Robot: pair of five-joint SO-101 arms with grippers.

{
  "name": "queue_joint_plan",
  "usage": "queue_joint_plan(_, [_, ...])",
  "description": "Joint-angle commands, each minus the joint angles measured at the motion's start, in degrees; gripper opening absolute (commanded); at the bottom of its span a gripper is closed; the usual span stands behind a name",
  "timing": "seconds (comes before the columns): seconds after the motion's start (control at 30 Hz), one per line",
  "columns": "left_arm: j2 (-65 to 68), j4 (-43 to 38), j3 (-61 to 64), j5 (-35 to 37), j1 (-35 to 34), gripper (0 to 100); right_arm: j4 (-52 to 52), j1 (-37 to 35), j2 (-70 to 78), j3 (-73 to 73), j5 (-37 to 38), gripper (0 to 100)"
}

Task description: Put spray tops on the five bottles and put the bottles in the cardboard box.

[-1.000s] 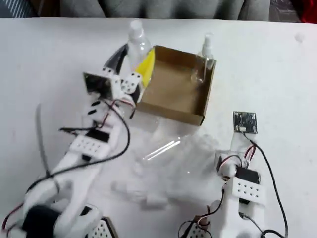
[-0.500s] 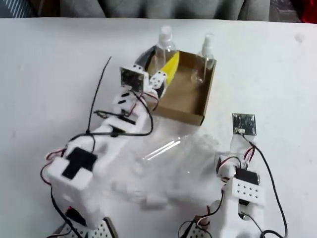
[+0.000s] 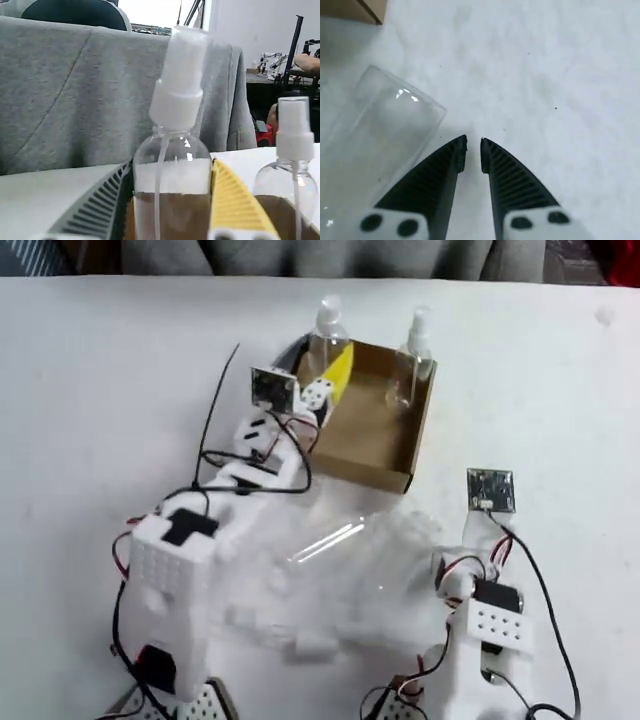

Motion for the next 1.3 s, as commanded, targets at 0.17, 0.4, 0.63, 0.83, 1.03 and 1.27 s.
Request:
queue_joint_plan(0.17, [5.32,-1.76,-10.90,0.18,-1.63,2,-0.84,-0.48,-0.84,0.35,0.62,1.5])
queue_joint_plan(0.4, [5.76,3.25,-11.16,-0.62,-1.45,2,-0.92,-0.48,-0.84,0.53,0.62,1.5])
queue_joint_plan(0.63, [5.93,4.31,-10.64,-5.10,-1.27,2,-0.92,-0.48,-0.84,0.62,0.62,1.5])
queue_joint_plan(0.83, [6.02,4.31,-10.55,-5.63,-1.27,2,-0.92,-0.48,-0.75,0.62,0.62,1.5])
queue_joint_plan(1.03, [5.32,3.78,-8.35,-4.13,-1.36,2,-0.92,-0.48,-0.75,0.62,0.62,1.5])
queue_joint_plan(1.27, [4.26,-5.63,-5.71,0.18,-0.84,2,-0.92,-0.48,-0.66,0.62,0.62,1.5])
